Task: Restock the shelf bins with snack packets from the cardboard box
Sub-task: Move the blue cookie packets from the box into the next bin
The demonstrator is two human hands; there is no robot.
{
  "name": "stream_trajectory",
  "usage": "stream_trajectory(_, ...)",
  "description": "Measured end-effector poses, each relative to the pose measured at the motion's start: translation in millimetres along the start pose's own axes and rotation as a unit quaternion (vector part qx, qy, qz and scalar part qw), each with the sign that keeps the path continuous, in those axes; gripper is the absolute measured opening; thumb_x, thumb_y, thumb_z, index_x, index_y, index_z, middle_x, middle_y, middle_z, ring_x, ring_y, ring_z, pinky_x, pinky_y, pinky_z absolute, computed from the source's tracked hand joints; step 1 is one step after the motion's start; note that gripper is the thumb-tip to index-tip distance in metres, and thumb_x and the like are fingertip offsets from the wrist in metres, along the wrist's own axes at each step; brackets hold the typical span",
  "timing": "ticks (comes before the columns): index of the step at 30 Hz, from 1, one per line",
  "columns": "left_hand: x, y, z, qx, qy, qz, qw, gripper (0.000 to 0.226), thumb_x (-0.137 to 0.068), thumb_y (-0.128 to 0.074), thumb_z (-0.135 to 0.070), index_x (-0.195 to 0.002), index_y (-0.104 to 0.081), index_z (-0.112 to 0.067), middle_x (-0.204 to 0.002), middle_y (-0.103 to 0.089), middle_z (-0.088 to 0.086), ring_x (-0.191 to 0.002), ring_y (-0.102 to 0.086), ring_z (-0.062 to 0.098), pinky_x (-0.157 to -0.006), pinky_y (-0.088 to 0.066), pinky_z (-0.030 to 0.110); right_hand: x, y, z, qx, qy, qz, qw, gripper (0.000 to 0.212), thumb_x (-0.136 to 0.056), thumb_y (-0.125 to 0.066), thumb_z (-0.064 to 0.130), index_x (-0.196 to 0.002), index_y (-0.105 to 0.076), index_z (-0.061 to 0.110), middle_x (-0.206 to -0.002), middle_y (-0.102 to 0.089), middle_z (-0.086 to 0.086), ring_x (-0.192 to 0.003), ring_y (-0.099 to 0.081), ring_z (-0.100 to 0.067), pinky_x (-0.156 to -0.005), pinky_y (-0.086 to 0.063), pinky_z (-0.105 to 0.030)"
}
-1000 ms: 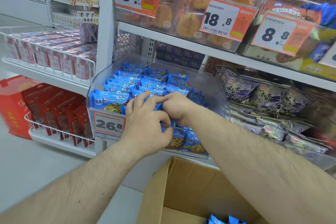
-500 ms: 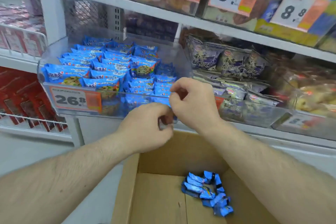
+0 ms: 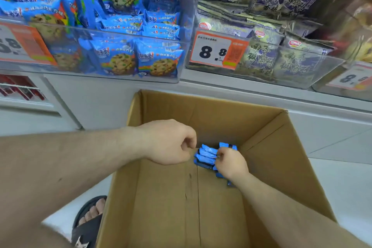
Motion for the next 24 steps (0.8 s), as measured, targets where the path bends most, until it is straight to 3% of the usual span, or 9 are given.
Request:
stream_trajectory(3, -8.4, -6.8, 17.1, 0.065, 0.040, 0.005, 0.997, 0.018, -0.087, -0.055, -0.025, -0.101, -0.062, -0.034, -0.091, -0.062, -0.018, -0.074, -0.056, -0.004, -0.080, -0.052, 0.022, -16.3, -44.6, -9.1, 0.154, 0.031, 0.013, 0.987, 0.030, -0.082, -0.054, 0.028, -0.111, -0.058, 0.021, -0.117, -0.060, -0.003, -0.112, -0.053, -0.027, -0.084, -0.041, -0.034)
stream_trajectory(5, -11.0, -10.9, 28.5, 0.092, 0.065, 0.011, 0.994, 0.017, -0.087, -0.055, -0.023, -0.096, -0.061, -0.036, -0.089, -0.061, -0.017, -0.070, -0.056, -0.002, -0.081, -0.053, 0.023, -24.1, -66.8, -20.2, 0.200, 0.013, 0.028, 0.979, 0.051, -0.085, -0.055, 0.035, -0.133, -0.045, 0.022, -0.132, -0.051, -0.002, -0.122, -0.045, -0.026, -0.096, -0.036, -0.038)
stream_trajectory(7, -11.1, -15.6, 35.9, 0.111, 0.083, 0.023, 0.990, 0.016, -0.087, -0.055, -0.023, -0.094, -0.061, -0.037, -0.089, -0.062, -0.017, -0.070, -0.058, -0.001, -0.080, -0.054, 0.024, -29.0, -81.2, -29.2, 0.222, 0.001, 0.036, 0.974, 0.056, -0.088, -0.053, 0.032, -0.140, -0.035, 0.022, -0.134, -0.051, -0.002, -0.125, -0.045, -0.023, -0.098, -0.034, -0.038)
stream_trajectory(13, -8.6, -21.0, 43.0, 0.180, 0.119, 0.025, 0.976, 0.012, -0.087, -0.061, -0.024, -0.096, -0.064, -0.032, -0.093, -0.068, -0.011, -0.068, -0.058, 0.002, -0.064, -0.047, 0.016, -32.4, -51.1, -26.3, 0.167, 0.001, -0.043, 0.985, 0.023, -0.086, -0.051, 0.022, -0.107, -0.060, 0.023, -0.101, -0.070, 0.000, -0.099, -0.063, -0.023, -0.079, -0.036, -0.030)
stream_trajectory(15, -8.0, -21.3, 41.2, 0.215, 0.137, 0.009, 0.967, 0.017, -0.088, -0.062, -0.022, -0.104, -0.063, -0.026, -0.099, -0.070, -0.006, -0.075, -0.062, 0.010, -0.067, -0.048, 0.018, -21.5, -28.3, -16.6, 0.082, -0.024, -0.065, 0.994, 0.012, -0.086, -0.055, 0.030, -0.095, -0.060, 0.023, -0.090, -0.070, 0.000, -0.089, -0.064, -0.025, -0.075, -0.041, -0.030)
stream_trajectory(17, -5.9, -23.3, 34.3, 0.258, 0.152, 0.007, 0.954, 0.031, -0.088, -0.064, -0.021, -0.118, -0.057, -0.024, -0.109, -0.067, -0.003, -0.079, -0.062, 0.016, -0.070, -0.049, 0.022, -2.9, -4.2, -5.8, -0.096, -0.088, -0.083, 0.988, 0.007, -0.081, -0.059, 0.027, -0.081, -0.055, 0.022, -0.074, -0.065, 0.004, -0.076, -0.062, -0.024, -0.065, -0.043, -0.029)
stream_trajectory(19, -2.4, -27.9, 26.2, 0.288, 0.165, 0.026, 0.943, 0.057, -0.085, -0.068, -0.023, -0.135, -0.043, -0.031, -0.122, -0.054, -0.002, -0.077, -0.060, 0.018, -0.071, -0.051, 0.029, 19.1, 17.3, 18.2, -0.254, -0.112, -0.091, 0.956, 0.011, -0.076, -0.062, 0.019, -0.071, -0.052, 0.021, -0.064, -0.058, 0.007, -0.067, -0.057, -0.019, -0.059, -0.039, -0.027)
stream_trajectory(21, 2.8, -34.0, 19.7, 0.321, 0.181, 0.053, 0.928, 0.083, -0.078, -0.076, -0.025, -0.143, -0.028, -0.043, -0.122, -0.044, -0.005, -0.090, -0.063, 0.018, -0.074, -0.057, 0.034, 43.5, 30.7, 54.8, -0.363, -0.088, -0.053, 0.926, 0.019, -0.074, -0.065, 0.014, -0.064, -0.049, 0.019, -0.058, -0.052, 0.007, -0.061, -0.049, -0.017, -0.059, -0.037, -0.026)
stream_trajectory(24, 8.1, -43.1, 10.0, 0.410, 0.183, 0.089, 0.889, 0.086, -0.073, -0.082, -0.020, -0.139, -0.032, -0.045, -0.113, -0.049, -0.009, -0.100, -0.063, 0.012, -0.078, -0.060, 0.037, 80.0, 37.2, 104.0, -0.507, -0.062, 0.032, 0.859, 0.019, -0.062, -0.067, 0.018, -0.057, -0.049, 0.020, -0.056, -0.050, -0.002, -0.057, -0.047, -0.019, -0.057, -0.041, -0.035)
Point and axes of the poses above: each hand's wrist, its own x-axis away from the middle knuckle, its own y-axis out of the back of the hand, z = x × y, the point moved 8 cm from there along -x, towards the middle knuckle
